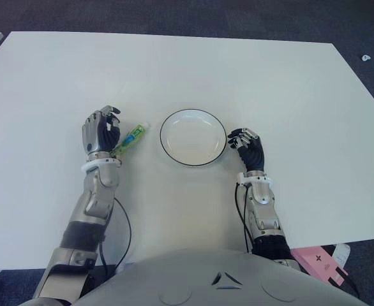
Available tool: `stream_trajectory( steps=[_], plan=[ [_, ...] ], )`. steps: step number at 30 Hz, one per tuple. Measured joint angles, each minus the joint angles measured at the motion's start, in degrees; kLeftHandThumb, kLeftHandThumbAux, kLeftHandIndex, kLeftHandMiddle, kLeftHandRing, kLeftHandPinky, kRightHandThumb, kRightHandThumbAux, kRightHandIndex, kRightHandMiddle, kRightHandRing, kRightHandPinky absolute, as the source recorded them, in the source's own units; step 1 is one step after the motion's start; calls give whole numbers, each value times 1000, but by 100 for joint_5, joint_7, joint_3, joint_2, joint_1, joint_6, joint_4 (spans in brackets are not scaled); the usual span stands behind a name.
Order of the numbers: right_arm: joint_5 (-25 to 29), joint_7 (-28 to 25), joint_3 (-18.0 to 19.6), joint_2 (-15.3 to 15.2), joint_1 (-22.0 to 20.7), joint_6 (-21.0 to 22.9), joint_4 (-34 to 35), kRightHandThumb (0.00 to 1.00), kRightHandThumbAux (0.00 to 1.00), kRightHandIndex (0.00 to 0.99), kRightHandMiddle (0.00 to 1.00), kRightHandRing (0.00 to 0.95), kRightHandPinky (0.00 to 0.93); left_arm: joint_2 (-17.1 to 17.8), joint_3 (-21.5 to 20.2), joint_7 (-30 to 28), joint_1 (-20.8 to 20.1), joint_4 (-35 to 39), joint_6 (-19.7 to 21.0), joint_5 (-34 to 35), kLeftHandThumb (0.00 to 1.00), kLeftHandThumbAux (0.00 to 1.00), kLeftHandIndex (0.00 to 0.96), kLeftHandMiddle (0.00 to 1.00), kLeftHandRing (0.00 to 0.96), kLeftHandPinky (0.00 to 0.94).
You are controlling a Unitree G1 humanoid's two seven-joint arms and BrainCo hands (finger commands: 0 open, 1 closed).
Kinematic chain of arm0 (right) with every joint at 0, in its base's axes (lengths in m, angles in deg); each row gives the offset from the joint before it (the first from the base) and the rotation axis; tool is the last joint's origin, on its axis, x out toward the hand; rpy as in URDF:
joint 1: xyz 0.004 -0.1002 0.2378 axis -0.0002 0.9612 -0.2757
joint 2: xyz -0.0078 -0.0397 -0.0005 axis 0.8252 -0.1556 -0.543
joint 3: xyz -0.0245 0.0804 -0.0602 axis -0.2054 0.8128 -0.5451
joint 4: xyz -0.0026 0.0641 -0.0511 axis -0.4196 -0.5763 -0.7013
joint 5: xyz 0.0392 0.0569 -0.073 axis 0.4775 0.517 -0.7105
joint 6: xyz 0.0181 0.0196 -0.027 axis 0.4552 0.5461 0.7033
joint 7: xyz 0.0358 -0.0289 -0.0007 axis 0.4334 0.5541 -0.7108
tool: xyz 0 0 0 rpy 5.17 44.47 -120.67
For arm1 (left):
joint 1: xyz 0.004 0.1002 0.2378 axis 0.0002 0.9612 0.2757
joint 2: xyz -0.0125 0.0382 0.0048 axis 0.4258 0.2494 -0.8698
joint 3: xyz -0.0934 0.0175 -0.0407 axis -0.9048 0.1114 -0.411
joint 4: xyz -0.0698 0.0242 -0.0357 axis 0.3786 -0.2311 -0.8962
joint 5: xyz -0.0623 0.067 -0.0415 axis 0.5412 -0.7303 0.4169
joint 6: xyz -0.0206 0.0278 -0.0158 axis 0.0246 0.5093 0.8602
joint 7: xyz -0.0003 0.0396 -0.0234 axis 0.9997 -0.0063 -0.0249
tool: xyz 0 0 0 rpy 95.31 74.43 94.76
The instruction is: Put the toothpaste on the table into the plate.
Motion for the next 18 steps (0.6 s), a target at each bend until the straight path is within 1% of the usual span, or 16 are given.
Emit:
stream_trajectory(
  steps=[7, 13, 18],
  plan=[
    [-10, 18, -1, 4, -12, -7, -17, 707, 731, 429, 502, 521, 530, -157, -36, 144, 6, 149, -136, 24, 852, 669, 394, 536, 877, 861],
    [-10, 19, -2, 6, -9, -5, -5, 707, 730, 430, 503, 518, 518, -264, -19, 142, 29, 382, -100, 8, 852, 669, 398, 541, 887, 873],
    [-10, 22, -2, 7, -9, -5, -5, 707, 730, 430, 503, 514, 517, -320, 20, 26, 68, 662, -11, -13, 850, 670, 396, 546, 884, 870]
  ],
)
